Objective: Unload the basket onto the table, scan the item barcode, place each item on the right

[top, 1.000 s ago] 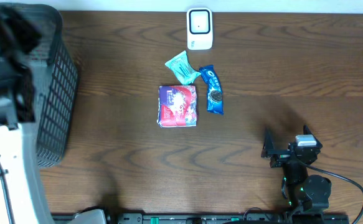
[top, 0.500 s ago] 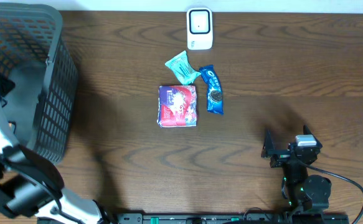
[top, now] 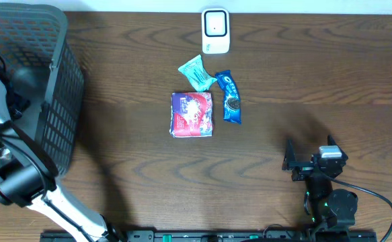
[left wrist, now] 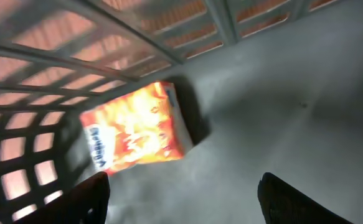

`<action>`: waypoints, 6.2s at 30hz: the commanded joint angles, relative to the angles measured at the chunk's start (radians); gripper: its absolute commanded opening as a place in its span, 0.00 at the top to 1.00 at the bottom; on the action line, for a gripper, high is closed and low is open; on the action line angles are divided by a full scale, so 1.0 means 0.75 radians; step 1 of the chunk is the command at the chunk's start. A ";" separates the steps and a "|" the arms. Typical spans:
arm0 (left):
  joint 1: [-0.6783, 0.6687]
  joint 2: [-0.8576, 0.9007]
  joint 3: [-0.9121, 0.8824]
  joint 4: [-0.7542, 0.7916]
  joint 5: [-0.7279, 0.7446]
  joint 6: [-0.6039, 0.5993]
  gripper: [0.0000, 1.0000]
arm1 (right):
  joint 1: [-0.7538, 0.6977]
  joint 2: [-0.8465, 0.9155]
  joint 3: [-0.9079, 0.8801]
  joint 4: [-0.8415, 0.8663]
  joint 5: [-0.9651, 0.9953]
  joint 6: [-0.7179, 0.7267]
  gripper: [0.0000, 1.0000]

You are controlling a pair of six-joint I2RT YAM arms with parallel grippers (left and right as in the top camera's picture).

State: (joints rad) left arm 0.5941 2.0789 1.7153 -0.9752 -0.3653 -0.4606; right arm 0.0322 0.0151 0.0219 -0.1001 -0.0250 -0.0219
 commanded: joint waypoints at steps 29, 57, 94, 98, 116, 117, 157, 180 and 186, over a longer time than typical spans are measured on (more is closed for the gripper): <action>0.015 0.139 -0.141 0.192 -0.162 -0.277 0.46 | -0.008 -0.005 -0.006 0.000 0.011 0.008 0.01; -0.240 -0.726 -0.142 0.256 0.185 -0.143 0.93 | -0.008 -0.005 -0.006 0.000 0.011 0.008 0.01; -1.514 -0.180 -0.143 0.551 0.523 0.228 0.41 | -0.008 -0.005 -0.006 0.000 0.011 0.008 0.01; -1.512 -0.215 -0.142 0.517 0.522 0.229 0.37 | -0.008 -0.005 -0.006 0.000 0.011 0.008 0.01; -1.026 -0.640 -0.142 -0.062 0.362 -0.171 0.02 | -0.008 -0.005 -0.006 0.000 0.011 0.008 0.01; -1.003 -0.639 -0.142 -0.096 0.362 -0.171 0.02 | -0.008 -0.005 -0.006 0.000 0.011 0.008 0.01; -0.930 -0.638 -0.143 -0.210 0.361 -0.170 0.02 | -0.008 0.880 0.954 -0.134 -0.603 0.115 0.01; -0.930 -0.638 -0.143 -0.211 0.361 -0.171 0.02 | 0.226 2.472 1.830 -0.819 -0.559 0.307 0.41; -0.930 -0.638 -0.143 -0.210 0.361 -0.170 0.02 | 0.327 2.631 1.830 -0.753 -0.457 0.309 0.38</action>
State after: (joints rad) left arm -0.1062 1.6005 1.6047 -1.1267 -0.0818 -0.5800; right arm 0.2428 1.9251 1.3792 -0.6807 -0.4538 0.1909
